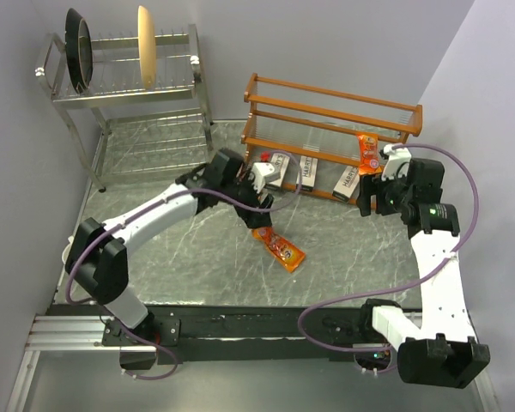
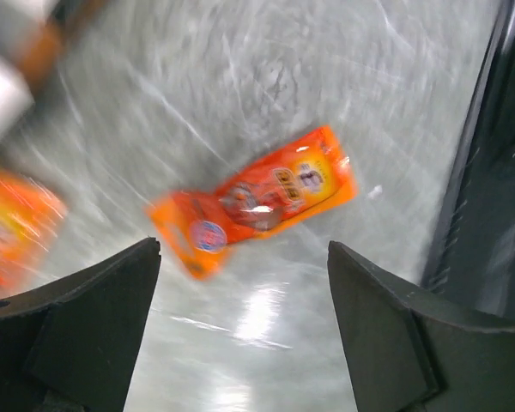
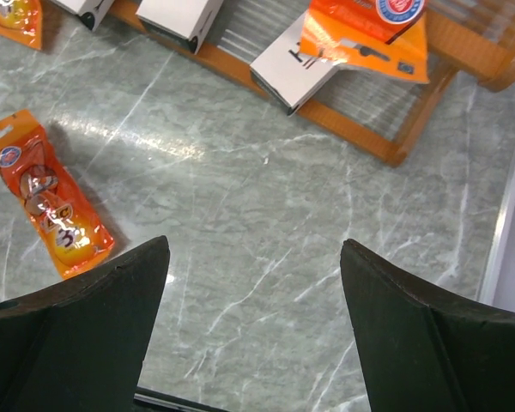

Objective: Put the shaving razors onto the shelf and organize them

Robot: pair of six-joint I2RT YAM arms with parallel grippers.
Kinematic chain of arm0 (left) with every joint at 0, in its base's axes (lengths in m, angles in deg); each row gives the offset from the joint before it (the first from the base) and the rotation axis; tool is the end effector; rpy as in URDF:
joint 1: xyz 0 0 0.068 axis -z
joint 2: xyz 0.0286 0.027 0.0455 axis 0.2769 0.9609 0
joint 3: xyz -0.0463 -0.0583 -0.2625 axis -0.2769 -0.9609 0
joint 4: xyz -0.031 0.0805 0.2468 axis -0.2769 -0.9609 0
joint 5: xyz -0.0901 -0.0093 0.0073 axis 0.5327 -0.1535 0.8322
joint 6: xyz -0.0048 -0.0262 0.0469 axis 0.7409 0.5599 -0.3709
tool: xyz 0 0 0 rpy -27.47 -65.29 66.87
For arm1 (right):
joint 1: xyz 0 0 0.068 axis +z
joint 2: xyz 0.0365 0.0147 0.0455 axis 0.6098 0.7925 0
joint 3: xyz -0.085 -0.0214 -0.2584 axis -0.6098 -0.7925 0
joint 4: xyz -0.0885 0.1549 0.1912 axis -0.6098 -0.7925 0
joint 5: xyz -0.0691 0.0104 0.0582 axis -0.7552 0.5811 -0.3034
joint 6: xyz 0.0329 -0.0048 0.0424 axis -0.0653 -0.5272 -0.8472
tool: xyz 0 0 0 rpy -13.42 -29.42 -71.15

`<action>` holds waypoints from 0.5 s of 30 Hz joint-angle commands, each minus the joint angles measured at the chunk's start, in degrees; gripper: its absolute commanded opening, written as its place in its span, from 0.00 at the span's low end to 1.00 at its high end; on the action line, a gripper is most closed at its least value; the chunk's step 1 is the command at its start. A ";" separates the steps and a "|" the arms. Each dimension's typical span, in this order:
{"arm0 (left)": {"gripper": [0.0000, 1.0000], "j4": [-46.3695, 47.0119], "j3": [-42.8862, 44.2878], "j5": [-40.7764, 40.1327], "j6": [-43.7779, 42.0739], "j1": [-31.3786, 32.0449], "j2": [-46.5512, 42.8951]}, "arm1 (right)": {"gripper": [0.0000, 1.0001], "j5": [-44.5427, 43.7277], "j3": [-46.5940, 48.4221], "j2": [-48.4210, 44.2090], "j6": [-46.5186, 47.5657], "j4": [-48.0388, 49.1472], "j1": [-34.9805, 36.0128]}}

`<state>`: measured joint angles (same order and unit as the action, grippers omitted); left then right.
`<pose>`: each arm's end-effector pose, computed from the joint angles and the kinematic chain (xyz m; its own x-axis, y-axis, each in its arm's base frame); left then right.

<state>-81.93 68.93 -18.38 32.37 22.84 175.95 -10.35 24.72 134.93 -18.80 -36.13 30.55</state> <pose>0.2675 -0.2388 0.2839 -0.4380 0.4694 -0.7667 0.8793 0.4013 -0.2566 0.1958 -0.0137 0.3554 -0.5757 -0.1623 -0.8014 -0.2548 0.9669 -0.0128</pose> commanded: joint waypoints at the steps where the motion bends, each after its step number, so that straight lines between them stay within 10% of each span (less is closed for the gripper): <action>1: 0.84 -19.21 7.95 9.13 -42.07 -0.16 4.20 | 0.88 2.45 -1.58 -2.48 0.33 3.06 -0.27; 6: 0.84 -26.43 13.12 8.26 -61.42 0.98 12.19 | 0.88 2.01 -1.50 -2.65 -0.20 3.24 -0.27; 15: 0.82 -27.05 21.22 3.77 -69.79 4.24 23.80 | 0.88 1.66 -2.55 -3.97 -0.55 3.24 -0.27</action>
<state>-105.42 84.80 -13.83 -27.67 25.29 198.13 -9.08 22.88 132.11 -18.85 -34.81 30.57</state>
